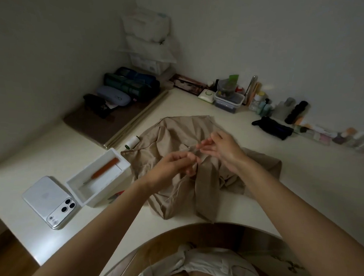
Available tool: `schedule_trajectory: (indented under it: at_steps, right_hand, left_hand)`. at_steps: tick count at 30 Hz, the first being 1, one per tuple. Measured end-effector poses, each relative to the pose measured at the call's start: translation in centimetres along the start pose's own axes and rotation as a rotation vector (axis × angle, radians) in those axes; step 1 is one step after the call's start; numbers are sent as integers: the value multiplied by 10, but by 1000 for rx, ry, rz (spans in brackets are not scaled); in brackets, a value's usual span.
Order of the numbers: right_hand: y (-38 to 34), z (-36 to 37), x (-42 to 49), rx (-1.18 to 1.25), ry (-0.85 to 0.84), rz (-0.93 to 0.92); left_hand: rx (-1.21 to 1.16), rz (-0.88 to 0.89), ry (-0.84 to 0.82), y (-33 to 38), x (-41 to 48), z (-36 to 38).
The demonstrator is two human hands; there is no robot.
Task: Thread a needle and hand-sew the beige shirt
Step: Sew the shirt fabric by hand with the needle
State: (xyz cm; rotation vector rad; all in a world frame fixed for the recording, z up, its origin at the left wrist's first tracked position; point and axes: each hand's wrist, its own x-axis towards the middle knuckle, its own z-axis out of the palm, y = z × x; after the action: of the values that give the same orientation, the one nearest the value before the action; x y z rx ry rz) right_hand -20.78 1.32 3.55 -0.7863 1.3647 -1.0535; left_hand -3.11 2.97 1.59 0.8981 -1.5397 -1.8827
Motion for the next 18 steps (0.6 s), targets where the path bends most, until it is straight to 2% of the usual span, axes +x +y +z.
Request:
schedule_trajectory:
  at_steps: [3, 6, 8, 13, 16, 18]
  right_hand:
    - [3, -15, 8, 277, 105, 179]
    - [13, -24, 11, 296, 169, 221]
    - [19, -24, 10, 270, 146, 213]
    - [21, 0, -1, -230, -90, 67]
    - [23, 19, -11, -378, -276, -20]
    - [27, 26, -16, -531, -312, -45]
  left_hand:
    - [-169, 47, 175, 4, 0, -13]
    - [-273, 81, 280, 14, 0, -23]
    - [-279, 83, 338, 17, 1, -28]
    - [-195, 104, 365, 21, 5, -24]
    - [-163, 125, 356, 23, 8, -18]
    - [-139, 125, 367, 22, 8, -17]
